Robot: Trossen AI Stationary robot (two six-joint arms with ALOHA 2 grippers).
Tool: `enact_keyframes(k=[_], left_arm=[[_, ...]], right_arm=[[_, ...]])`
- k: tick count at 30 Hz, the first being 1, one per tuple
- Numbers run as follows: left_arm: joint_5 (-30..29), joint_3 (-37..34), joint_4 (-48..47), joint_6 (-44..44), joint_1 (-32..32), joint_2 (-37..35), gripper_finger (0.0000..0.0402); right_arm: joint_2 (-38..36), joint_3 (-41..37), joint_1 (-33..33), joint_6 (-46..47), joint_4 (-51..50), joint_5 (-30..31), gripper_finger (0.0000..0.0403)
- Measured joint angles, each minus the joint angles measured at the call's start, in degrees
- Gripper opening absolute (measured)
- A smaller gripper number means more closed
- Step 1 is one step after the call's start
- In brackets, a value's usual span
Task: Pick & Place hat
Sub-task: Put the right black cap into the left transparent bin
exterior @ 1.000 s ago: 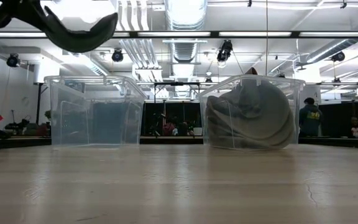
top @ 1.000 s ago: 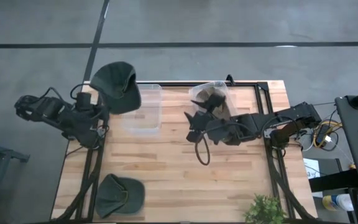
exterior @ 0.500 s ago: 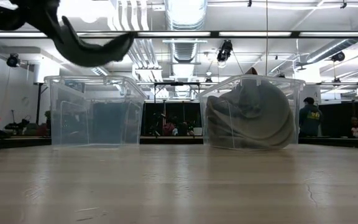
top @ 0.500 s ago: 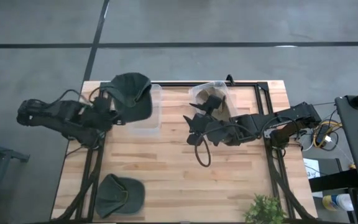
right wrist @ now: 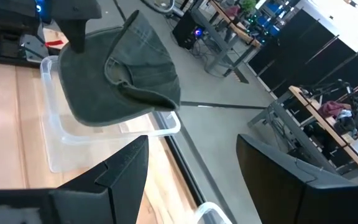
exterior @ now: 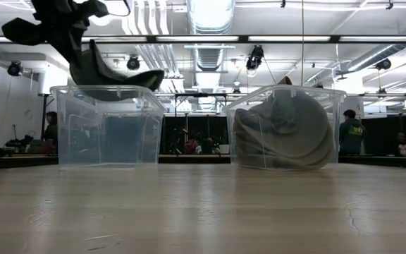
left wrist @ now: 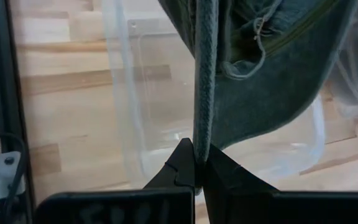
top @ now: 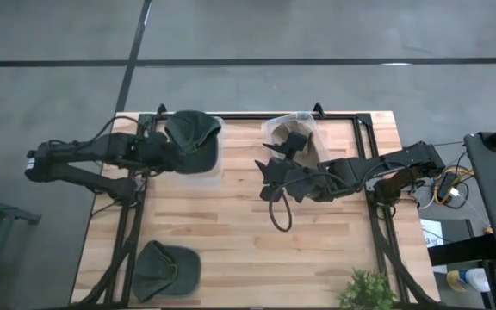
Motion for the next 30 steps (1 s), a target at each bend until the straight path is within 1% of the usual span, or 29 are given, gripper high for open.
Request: enact_keyframes(k=[8, 19, 23, 27, 30], left_arm=[[1.2, 0.0, 0.0, 1.7, 1.9, 2.2, 0.0009], [1.7, 0.0, 1.5, 1.9, 2.1, 4.1, 0.0009], [2.2, -0.2, 3.0, 4.9, 2.3, 4.7, 0.0011], [2.4, -0.6, 3.4, 5.0, 2.4, 6.2, 0.0028], [4.4, -0.6, 4.2, 7.1, 3.2, 7.8, 0.0061]], right_arm=[[0.0, -1.3, 0.0, 0.1, 0.0, 0.0, 0.0237], [0.0, -3.1, 0.0, -0.3, 0.0, 0.0, 0.0237], [0.0, -3.2, 0.0, -0.3, 0.1, 0.0, 0.0237], [0.0, -3.2, -0.1, -0.3, 0.2, 0.0, 0.0237], [0.0, -3.2, -0.1, 0.0, 0.2, 0.0, 0.0237]])
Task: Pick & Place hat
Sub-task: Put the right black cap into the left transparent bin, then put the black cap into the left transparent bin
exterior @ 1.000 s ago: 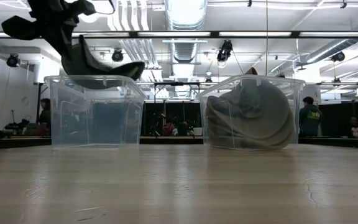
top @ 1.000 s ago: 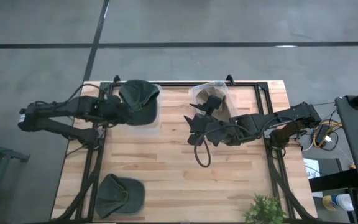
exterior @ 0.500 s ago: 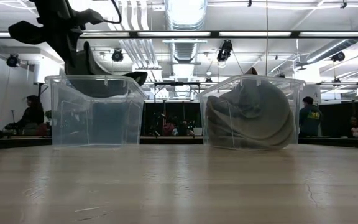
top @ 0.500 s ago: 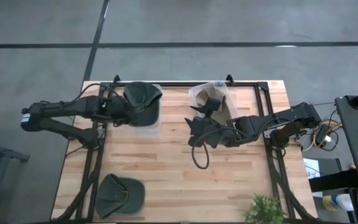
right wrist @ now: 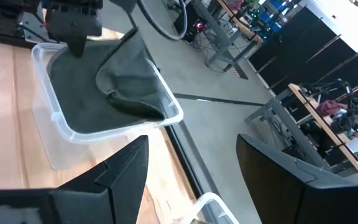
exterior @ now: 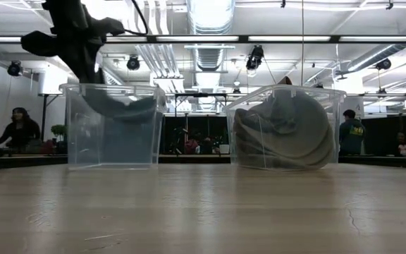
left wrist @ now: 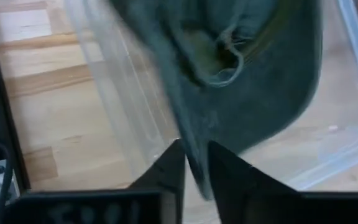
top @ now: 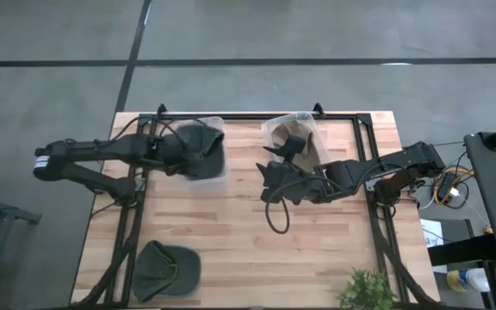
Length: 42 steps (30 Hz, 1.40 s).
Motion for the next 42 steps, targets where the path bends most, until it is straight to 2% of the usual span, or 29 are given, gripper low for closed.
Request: enact_keyframes(k=[2, 7, 11, 14, 21, 24, 30, 39, 42], left_arm=[[1.2, 0.0, 0.3, 1.9, 0.5, 0.9, 0.0089], [4.9, 0.2, 0.0, 0.4, 1.1, 2.1, 0.0159], [4.9, 0.9, -0.3, 0.9, 1.2, 1.5, 0.0187], [5.1, 2.5, -0.2, 2.2, 0.7, 0.5, 0.0189], [6.4, 5.9, 1.3, 5.1, -5.8, -2.3, 0.019], [6.3, 7.4, 2.3, 6.6, -10.3, -2.9, 0.019], [7.2, 8.5, 4.0, 15.2, -21.1, -3.0, 0.019], [7.5, 7.6, 4.7, 13.0, -34.8, 2.3, 0.019], [8.1, 7.2, 4.7, 13.1, -37.3, 5.5, 0.019]], right_arm=[[0.0, 0.0, 0.0, 0.2, 0.0, 0.0, 0.0237], [0.0, 0.0, 0.1, 0.2, 0.2, 0.0, 0.0237], [0.0, 0.0, 0.2, 0.3, 0.1, -1.7, 0.0237], [0.0, 0.0, 0.6, 1.8, -0.3, -10.0, 0.0237], [0.0, -0.3, 0.7, 4.8, -0.4, -38.1, 0.0237], [0.0, -0.3, 0.7, 6.4, -0.3, -44.8, 0.0237], [0.0, -0.5, 0.9, 5.4, -0.9, -46.5, 0.0237], [0.0, -0.6, 1.0, 7.9, -1.2, -46.4, 0.0237], [0.0, -0.6, 1.0, 9.1, -1.2, -46.6, 0.0237]])
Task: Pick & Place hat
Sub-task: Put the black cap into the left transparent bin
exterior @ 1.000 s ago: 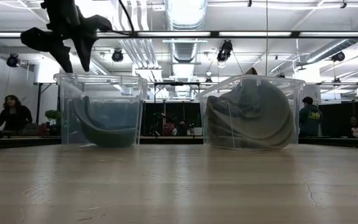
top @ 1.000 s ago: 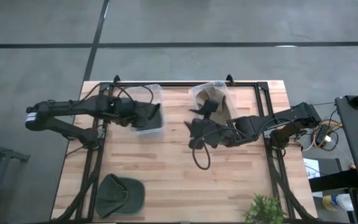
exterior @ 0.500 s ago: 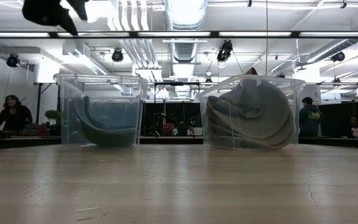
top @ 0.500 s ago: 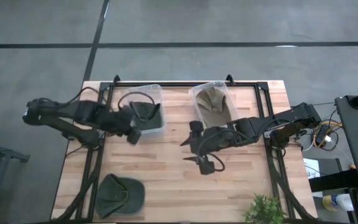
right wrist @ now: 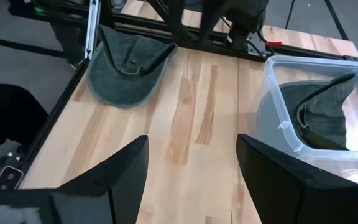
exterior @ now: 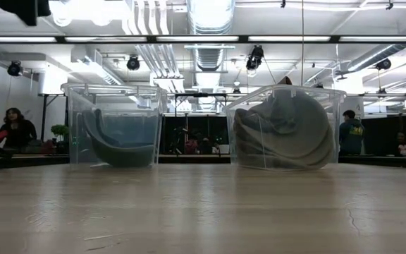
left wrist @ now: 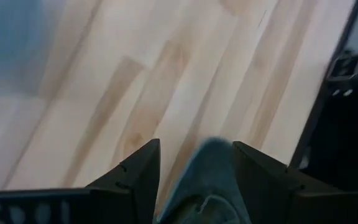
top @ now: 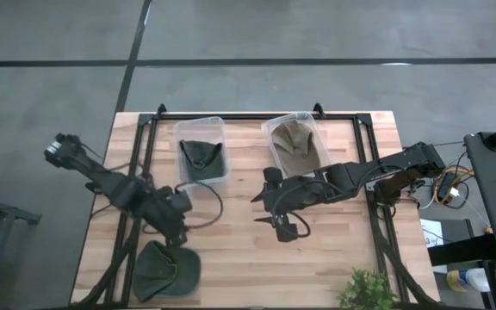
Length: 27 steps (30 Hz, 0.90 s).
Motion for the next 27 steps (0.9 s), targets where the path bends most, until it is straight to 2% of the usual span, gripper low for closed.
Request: enact_keyframes(k=[12, 23, 27], left_arm=[[12.6, -0.6, -0.1, -2.1, -3.3, 11.6, 0.019], [9.3, -2.6, 0.3, 5.6, -4.2, 19.4, 0.019], [10.7, -4.4, 1.1, 7.2, -4.2, 21.9, 0.019]], right_arm=[[0.0, -0.8, 0.3, 2.6, 0.0, -2.9, 0.0237], [0.0, -4.1, 0.4, 3.3, 0.2, -2.5, 0.0237], [0.0, -4.8, 0.9, 4.3, 0.2, -2.5, 0.0237]])
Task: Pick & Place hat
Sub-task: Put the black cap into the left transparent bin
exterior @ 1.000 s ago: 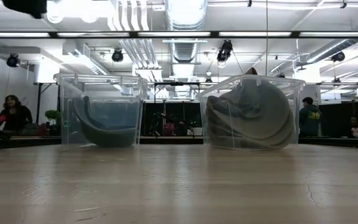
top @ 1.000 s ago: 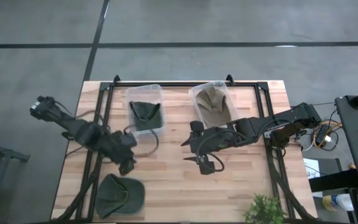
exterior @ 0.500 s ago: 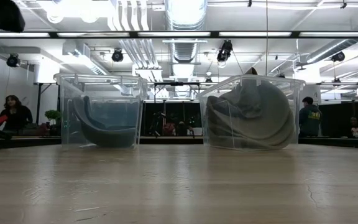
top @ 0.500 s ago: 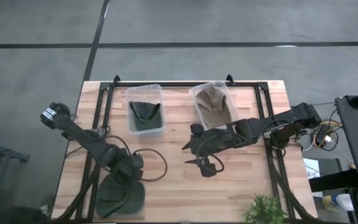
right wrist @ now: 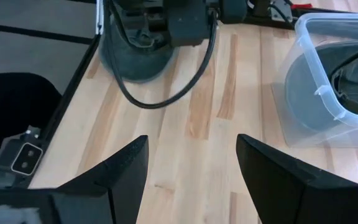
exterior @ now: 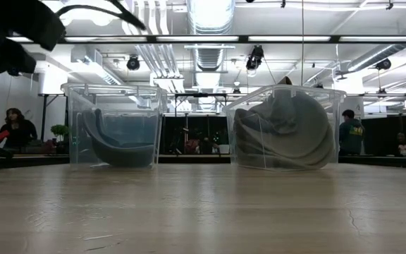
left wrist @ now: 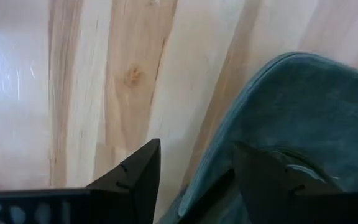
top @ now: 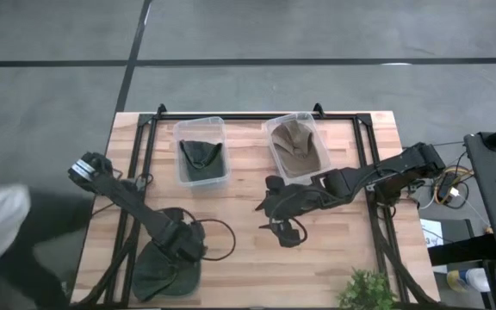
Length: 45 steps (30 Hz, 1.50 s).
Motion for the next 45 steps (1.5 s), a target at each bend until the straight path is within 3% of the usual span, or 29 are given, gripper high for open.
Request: enact_keyframes(k=[7, 17, 20, 26, 33, 45], left_arm=[[0.7, -2.4, 3.2, 2.7, -0.1, 0.6, 0.019], [8.1, -8.0, 8.0, 4.2, -0.1, 0.2, 0.0182], [8.2, -8.4, 8.3, 3.4, 0.0, 0.2, 0.0146], [8.1, -7.9, 8.1, 0.5, 0.6, 0.1, 0.0018], [8.1, -3.5, 5.4, 0.1, 0.5, 0.1, 0.0007], [1.5, 5.9, 0.6, 1.0, 0.7, -4.6, 0.0006]], right_arm=[[0.0, 0.0, 0.2, 0.2, 0.7, 0.0, 0.0237], [0.0, 0.0, 0.1, 0.0, 2.1, 0.1, 0.0237], [0.0, 0.0, 0.1, 0.0, 2.6, 0.0, 0.0237], [0.0, 0.0, 0.1, 0.3, 2.9, 0.0, 0.0237], [0.0, 0.0, 0.2, 9.9, 0.6, -0.8, 0.0237], [0.0, -4.2, 0.7, 16.4, -2.1, -4.5, 0.0237]])
